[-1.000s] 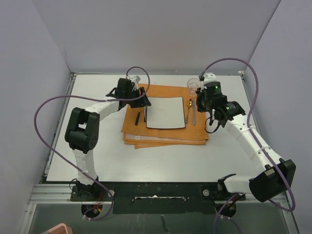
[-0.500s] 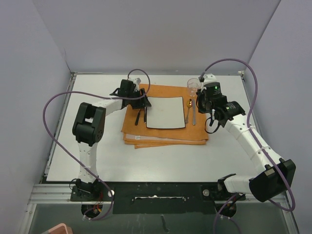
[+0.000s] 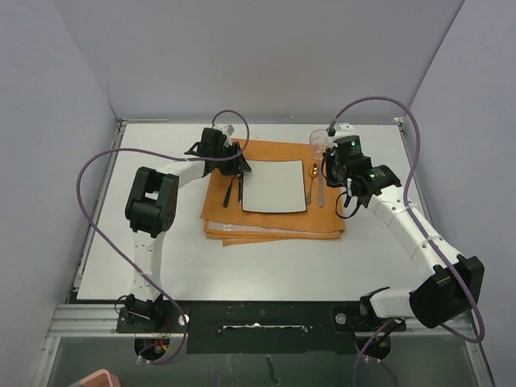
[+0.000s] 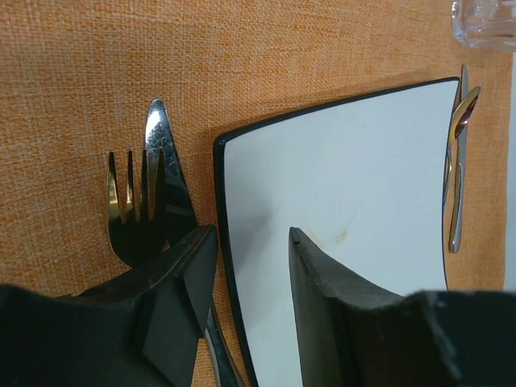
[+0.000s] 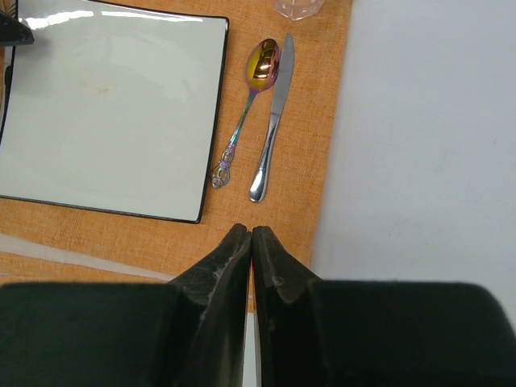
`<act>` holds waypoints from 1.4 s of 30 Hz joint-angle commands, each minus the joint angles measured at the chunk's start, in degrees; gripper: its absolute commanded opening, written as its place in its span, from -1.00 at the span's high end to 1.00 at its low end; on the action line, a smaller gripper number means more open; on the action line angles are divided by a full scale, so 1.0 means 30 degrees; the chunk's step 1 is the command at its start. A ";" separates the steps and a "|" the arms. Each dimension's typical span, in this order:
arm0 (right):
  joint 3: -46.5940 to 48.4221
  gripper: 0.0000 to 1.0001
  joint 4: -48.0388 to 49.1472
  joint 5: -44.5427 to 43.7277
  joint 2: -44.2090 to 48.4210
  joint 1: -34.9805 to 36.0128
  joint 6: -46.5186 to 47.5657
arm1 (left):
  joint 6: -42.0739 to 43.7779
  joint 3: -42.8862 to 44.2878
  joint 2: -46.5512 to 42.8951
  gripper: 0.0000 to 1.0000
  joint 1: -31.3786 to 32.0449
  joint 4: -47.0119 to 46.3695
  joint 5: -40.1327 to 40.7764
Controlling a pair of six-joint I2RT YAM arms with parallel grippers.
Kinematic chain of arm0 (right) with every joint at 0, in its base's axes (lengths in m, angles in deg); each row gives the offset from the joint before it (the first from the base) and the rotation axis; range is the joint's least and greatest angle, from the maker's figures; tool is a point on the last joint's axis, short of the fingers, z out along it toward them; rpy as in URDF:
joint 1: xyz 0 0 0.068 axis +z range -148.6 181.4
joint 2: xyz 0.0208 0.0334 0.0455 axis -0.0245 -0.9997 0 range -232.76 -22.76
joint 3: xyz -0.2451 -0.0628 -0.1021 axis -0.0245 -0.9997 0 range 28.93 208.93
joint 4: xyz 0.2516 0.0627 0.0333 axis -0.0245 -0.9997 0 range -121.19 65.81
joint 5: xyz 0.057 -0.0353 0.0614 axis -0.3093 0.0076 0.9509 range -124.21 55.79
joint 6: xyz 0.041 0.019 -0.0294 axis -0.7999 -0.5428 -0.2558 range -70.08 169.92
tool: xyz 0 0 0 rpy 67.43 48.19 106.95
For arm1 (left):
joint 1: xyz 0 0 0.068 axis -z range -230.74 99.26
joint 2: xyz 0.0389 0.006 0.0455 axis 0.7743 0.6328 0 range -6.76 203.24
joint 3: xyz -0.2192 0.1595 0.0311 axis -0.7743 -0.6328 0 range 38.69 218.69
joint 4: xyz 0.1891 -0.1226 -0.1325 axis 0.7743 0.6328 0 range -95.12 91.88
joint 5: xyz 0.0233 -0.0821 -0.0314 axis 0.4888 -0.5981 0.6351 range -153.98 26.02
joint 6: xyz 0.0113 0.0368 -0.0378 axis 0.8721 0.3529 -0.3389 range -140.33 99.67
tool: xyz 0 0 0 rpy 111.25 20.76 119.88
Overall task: Set the dinner table for one person
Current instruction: Adjust the plate on the napkin.
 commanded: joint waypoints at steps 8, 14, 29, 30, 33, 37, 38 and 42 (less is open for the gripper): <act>0.0697 0.87 0.0620 -0.0832 0.0249 0.0204 -0.0123 | -0.0784 0.1256 0.1178 0.26 0.0049 -0.1571 -0.0605; 0.0430 0.87 0.0620 -0.0968 0.0384 0.0203 -0.0093 | -0.0840 0.1842 0.1443 0.27 0.0226 -0.1451 -0.0665; 0.0486 0.88 0.0737 -0.0962 0.0001 0.0204 -0.0123 | -0.0651 0.2925 0.1909 0.30 0.0419 -0.0931 -0.0752; 0.0488 0.88 0.0737 -0.0926 0.0002 0.0204 -0.0123 | -0.0584 0.2916 0.1890 0.30 0.0426 -0.0894 -0.0766; 0.0488 0.86 0.0693 -0.0898 -0.0031 0.0200 -0.0127 | -0.0302 0.2704 0.1538 0.26 0.0435 -0.0640 -0.0746; 0.0317 0.54 0.0664 -0.0429 -0.0179 0.0188 -0.0215 | 0.1057 0.1914 -0.0094 -0.14 0.0490 0.0078 -0.0055; 0.0291 0.35 0.0611 -0.0339 -0.0262 0.0184 -0.0358 | 0.1563 0.1716 -0.0616 -0.20 0.0526 0.0480 0.0362; 0.0392 -0.01 -0.0192 -0.0335 -0.1006 0.0127 -0.1595 | 0.3312 0.0357 -0.3753 -0.30 0.0566 0.2137 0.2901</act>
